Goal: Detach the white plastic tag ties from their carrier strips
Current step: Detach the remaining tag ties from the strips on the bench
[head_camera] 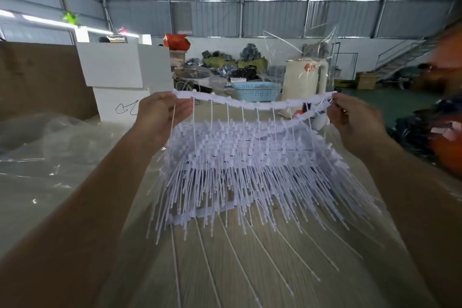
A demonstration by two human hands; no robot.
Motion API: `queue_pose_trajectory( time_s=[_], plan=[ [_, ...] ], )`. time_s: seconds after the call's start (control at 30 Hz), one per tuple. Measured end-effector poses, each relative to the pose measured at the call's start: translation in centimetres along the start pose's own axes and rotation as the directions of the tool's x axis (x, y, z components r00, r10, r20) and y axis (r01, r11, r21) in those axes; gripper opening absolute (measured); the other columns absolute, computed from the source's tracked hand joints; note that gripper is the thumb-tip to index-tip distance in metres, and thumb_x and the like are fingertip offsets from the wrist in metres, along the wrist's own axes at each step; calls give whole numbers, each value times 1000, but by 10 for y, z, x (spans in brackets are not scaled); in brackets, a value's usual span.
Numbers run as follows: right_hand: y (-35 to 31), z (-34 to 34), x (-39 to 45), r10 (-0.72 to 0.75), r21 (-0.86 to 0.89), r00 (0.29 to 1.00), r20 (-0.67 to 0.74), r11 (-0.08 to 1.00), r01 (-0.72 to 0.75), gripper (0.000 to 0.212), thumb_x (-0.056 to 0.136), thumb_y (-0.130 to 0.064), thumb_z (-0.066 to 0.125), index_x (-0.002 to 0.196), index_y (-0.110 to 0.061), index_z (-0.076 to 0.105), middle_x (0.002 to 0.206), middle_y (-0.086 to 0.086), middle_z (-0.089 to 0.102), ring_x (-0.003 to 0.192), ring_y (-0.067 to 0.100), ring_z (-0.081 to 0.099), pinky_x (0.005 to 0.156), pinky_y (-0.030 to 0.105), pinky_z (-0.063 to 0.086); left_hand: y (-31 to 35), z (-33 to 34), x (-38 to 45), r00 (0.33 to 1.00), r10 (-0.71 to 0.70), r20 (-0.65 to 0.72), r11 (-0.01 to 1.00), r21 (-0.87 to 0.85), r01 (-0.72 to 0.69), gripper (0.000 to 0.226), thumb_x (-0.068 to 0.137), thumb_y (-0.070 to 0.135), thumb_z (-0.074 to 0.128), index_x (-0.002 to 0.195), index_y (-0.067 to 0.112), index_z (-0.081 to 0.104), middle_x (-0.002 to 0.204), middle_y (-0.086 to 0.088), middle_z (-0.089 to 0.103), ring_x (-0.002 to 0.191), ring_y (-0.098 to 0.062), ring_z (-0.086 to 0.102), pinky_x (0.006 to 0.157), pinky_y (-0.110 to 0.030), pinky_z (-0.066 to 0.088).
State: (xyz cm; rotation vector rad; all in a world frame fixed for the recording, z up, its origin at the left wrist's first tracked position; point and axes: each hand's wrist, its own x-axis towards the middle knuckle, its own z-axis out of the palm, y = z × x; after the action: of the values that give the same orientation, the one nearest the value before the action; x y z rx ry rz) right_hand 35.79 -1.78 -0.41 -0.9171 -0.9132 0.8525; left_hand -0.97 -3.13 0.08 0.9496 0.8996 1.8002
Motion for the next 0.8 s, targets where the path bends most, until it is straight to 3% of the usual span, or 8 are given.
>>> queue_pose_trajectory(
  time_s=[0.07, 0.17, 0.37, 0.43, 0.53, 0.63, 0.73, 0.8],
  plan=[
    [3, 1, 2, 70, 5, 996, -48, 998, -70, 17, 96, -9, 62, 112, -7, 68, 104, 4, 66, 87, 9, 63, 79, 20, 56, 5, -2, 2, 1000, 3, -4, 997, -77, -3, 15, 101, -1, 48, 114, -2, 55, 96, -22, 75, 89, -26, 76, 71, -29, 60],
    [14, 2, 5, 94, -204, 983, -160, 971, -126, 18, 94, -13, 66, 110, -17, 73, 113, 3, 67, 92, 11, 60, 83, 25, 53, 12, -3, 3, 1000, -4, 12, 993, -118, 5, 21, 102, 1, 49, 122, -2, 55, 98, -20, 75, 93, -25, 75, 73, -28, 60],
    [10, 21, 4, -94, -291, 982, -167, 956, 42, 32, 92, -2, 59, 116, -19, 73, 100, 2, 67, 58, 6, 51, 41, 11, 37, 24, -2, -1, 999, 12, 46, 993, -119, -6, 27, 103, 4, 50, 128, 4, 58, 98, -18, 76, 96, -25, 75, 74, -27, 60],
    [-2, 36, -5, -104, -214, 989, -109, 974, 79, 29, 93, -1, 60, 109, -21, 73, 107, 1, 64, 66, 4, 60, 46, 11, 44, 31, -2, -2, 995, 53, 87, 992, -116, -43, 30, 103, 3, 49, 128, 11, 63, 105, -18, 75, 101, -25, 73, 78, -27, 59],
    [-19, 58, -25, -123, -199, 989, 84, 970, 137, 27, 96, -7, 61, 98, -31, 75, 108, -4, 65, 89, 14, 61, 74, 31, 56, 48, -3, -3, 984, 132, 121, 974, -202, -106, 30, 104, 5, 47, 127, 12, 65, 115, -14, 73, 109, -22, 70, 86, -26, 57],
    [-27, 72, -46, -209, -250, 939, 272, 927, 279, 29, 99, -7, 57, 103, -32, 71, 98, -13, 65, 75, 2, 60, 71, 29, 51, 64, -5, -3, 975, 180, 128, 945, -299, -135, 26, 104, 10, 48, 126, 9, 63, 113, -12, 74, 110, -21, 70, 86, -26, 57],
    [-31, 79, -58, -268, -296, 909, 320, 883, 365, 28, 101, -6, 54, 110, -30, 67, 115, -11, 64, 98, -2, 59, 73, 24, 48, 67, -6, -6, 974, 184, 133, 932, -340, -129, 27, 104, 10, 50, 128, 7, 61, 114, -16, 73, 111, -24, 70, 87, -29, 57],
    [-37, 82, -62, -309, -289, 902, 301, 872, 395, 27, 101, -7, 53, 112, -28, 67, 117, -10, 63, 101, -2, 57, 73, 22, 47, 64, 1, -10, 975, 174, 139, 950, -284, -129, 27, 104, 7, 48, 127, 5, 60, 115, -18, 72, 110, -24, 70, 85, -28, 58]
  ],
)
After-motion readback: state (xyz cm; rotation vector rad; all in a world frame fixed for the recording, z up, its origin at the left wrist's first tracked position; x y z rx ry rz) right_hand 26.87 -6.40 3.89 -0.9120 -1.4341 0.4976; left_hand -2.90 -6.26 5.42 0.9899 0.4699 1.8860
